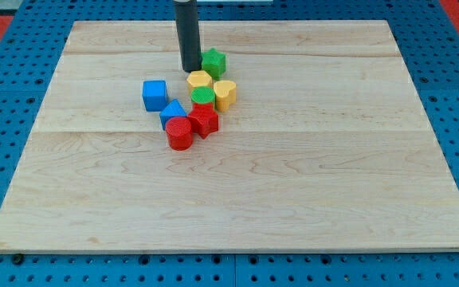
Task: Arrange the group of blocks to the centre of the board
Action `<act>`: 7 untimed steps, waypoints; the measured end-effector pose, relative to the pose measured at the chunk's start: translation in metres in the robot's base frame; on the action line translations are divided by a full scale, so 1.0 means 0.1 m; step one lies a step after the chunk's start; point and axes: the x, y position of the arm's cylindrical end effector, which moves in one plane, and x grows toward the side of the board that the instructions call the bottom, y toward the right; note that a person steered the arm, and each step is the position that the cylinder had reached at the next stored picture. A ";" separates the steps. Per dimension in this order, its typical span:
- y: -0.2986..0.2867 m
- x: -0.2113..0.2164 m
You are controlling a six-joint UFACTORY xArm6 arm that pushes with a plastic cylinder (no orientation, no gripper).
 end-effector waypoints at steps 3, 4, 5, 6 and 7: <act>-0.96 0.27; -0.98 0.66; -0.44 0.64; -0.38 0.74; -0.73 0.60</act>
